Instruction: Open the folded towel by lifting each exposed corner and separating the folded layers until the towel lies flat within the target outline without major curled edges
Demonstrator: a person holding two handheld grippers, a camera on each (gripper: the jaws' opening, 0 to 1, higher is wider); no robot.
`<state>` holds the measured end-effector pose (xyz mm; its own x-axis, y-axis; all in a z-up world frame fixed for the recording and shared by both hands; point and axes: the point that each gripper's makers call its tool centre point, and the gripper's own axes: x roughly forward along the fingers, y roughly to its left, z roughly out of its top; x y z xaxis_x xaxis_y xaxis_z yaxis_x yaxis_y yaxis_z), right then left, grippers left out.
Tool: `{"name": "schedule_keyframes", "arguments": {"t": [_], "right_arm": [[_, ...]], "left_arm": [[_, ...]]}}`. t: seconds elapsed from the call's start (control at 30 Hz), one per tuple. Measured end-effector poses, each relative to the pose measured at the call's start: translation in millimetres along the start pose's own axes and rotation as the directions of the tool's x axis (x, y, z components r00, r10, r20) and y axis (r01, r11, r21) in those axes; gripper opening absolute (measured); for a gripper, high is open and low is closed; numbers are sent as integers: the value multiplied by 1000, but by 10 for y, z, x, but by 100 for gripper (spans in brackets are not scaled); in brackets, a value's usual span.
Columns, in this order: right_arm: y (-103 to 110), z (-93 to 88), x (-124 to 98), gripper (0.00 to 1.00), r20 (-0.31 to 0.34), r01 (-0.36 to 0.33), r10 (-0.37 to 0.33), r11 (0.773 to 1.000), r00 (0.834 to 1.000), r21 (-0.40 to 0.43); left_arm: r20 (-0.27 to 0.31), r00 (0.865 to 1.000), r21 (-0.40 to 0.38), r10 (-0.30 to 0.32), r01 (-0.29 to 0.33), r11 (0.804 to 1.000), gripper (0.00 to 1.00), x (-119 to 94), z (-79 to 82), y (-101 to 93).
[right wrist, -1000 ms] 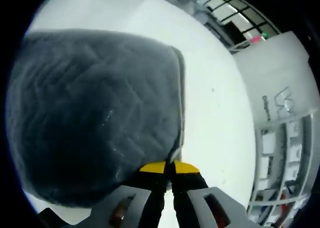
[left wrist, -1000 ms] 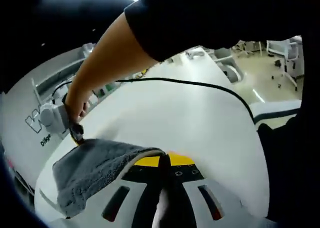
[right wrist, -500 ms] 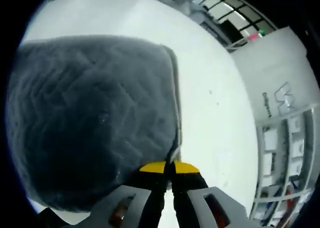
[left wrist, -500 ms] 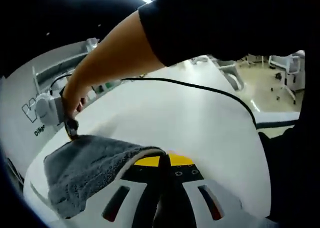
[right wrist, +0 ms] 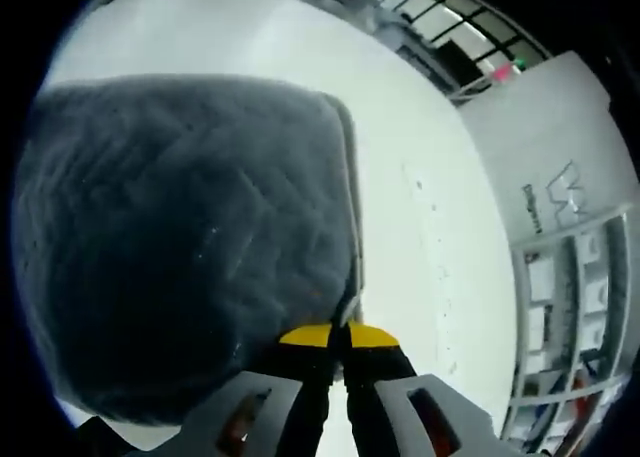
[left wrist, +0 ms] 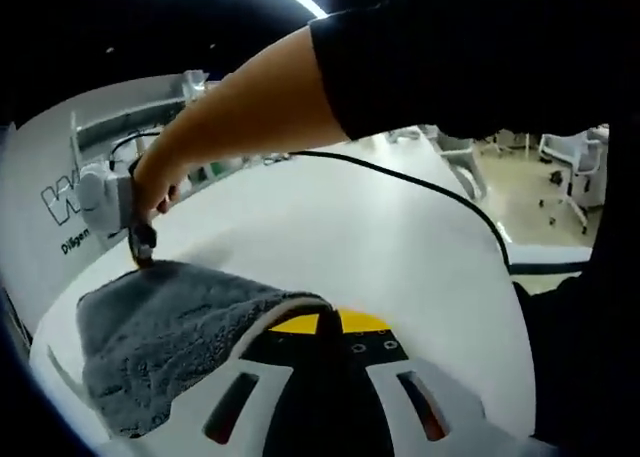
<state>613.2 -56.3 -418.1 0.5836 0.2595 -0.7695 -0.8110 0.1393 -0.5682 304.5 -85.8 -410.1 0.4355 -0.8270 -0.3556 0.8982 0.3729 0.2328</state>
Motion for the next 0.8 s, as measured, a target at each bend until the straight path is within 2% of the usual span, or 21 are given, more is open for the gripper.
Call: {"name": "schedule_keyframes", "arguments": {"t": [0.1, 0.23, 0.3, 0.33, 0.4, 0.5, 0.7, 0.73, 0.8], "right_arm": [[11, 7, -6, 0, -4, 9, -9, 1000, 1000, 0], [-11, 18, 22, 0, -19, 33, -33, 999, 999, -20], [7, 18, 7, 0, -21, 39, -39, 999, 999, -25], [21, 14, -7, 0, -18, 43, -44, 999, 999, -26], [-14, 0, 17, 0, -9, 47, -47, 999, 999, -23], [-81, 1, 72, 0, 7, 49, -49, 999, 999, -11], [-67, 8, 53, 0, 16, 63, -63, 998, 998, -14], [-57, 13, 46, 0, 15, 66, -66, 998, 998, -16], [-95, 6, 69, 0, 17, 72, -71, 997, 997, -15]], "left_arm": [[23, 1000, -37, -8, 9, 999, 13, -43, -6, -14], [27, 999, -33, 35, -35, 999, 28, -88, 1, 41], [49, 998, -81, 26, -22, 996, 30, -127, 39, 28], [79, 997, -117, 25, -16, 993, 32, -163, 93, 26], [113, 993, -135, 36, -21, 991, 39, -231, 155, 45], [125, 991, -152, 39, -20, 988, 54, -319, 195, 36], [172, 984, -162, 52, -23, 987, 95, -508, 354, -42], [177, 982, -166, 57, -27, 986, 100, -528, 369, -42], [175, 982, -169, 67, -37, 985, 100, -564, 370, -29]]}}
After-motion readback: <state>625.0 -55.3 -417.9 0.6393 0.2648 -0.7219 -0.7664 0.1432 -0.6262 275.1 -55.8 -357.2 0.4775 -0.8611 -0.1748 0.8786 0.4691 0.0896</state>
